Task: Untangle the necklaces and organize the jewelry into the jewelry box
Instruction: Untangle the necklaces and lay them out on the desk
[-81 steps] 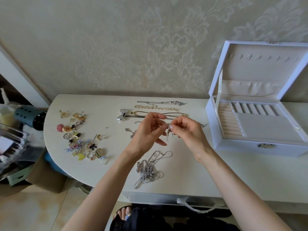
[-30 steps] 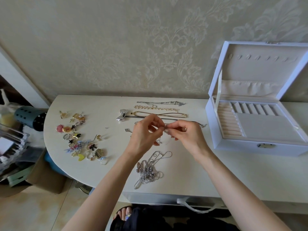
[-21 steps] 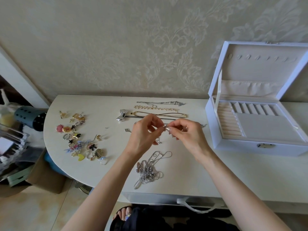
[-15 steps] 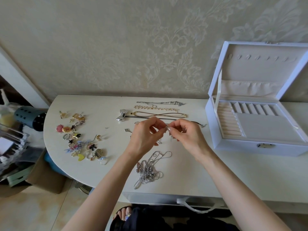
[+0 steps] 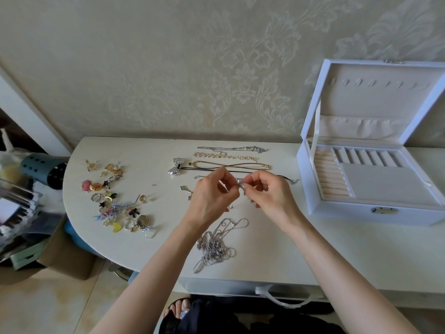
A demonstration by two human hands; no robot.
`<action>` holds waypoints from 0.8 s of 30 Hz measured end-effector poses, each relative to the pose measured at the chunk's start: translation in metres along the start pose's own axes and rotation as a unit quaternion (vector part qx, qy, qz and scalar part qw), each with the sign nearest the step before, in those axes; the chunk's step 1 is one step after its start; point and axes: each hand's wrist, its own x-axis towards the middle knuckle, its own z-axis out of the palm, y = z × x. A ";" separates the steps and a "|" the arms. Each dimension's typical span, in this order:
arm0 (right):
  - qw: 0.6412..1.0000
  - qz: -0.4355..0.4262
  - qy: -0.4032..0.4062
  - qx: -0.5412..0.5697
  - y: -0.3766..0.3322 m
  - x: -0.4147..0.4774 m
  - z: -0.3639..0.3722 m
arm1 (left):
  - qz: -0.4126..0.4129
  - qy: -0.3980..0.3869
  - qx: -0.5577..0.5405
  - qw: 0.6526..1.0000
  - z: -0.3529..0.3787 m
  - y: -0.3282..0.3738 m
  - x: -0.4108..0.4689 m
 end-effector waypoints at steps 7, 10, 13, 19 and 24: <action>0.998 -0.006 0.033 -0.044 0.005 0.002 0.001 | -0.010 -0.003 -0.011 1.000 0.000 0.000 0.001; 0.997 -0.008 0.046 -0.069 0.007 0.002 0.003 | -0.015 -0.003 -0.017 1.000 0.001 -0.001 0.002; 0.995 -0.006 0.049 -0.082 0.005 0.001 0.006 | -0.019 -0.011 -0.034 0.999 0.001 0.000 0.001; 0.999 -0.031 0.017 -0.008 -0.004 -0.002 0.006 | -0.062 -0.023 -0.111 0.992 -0.001 0.003 0.000; 0.999 -0.023 0.035 0.024 -0.002 -0.003 0.008 | -0.093 -0.022 -0.116 0.989 0.001 0.004 0.001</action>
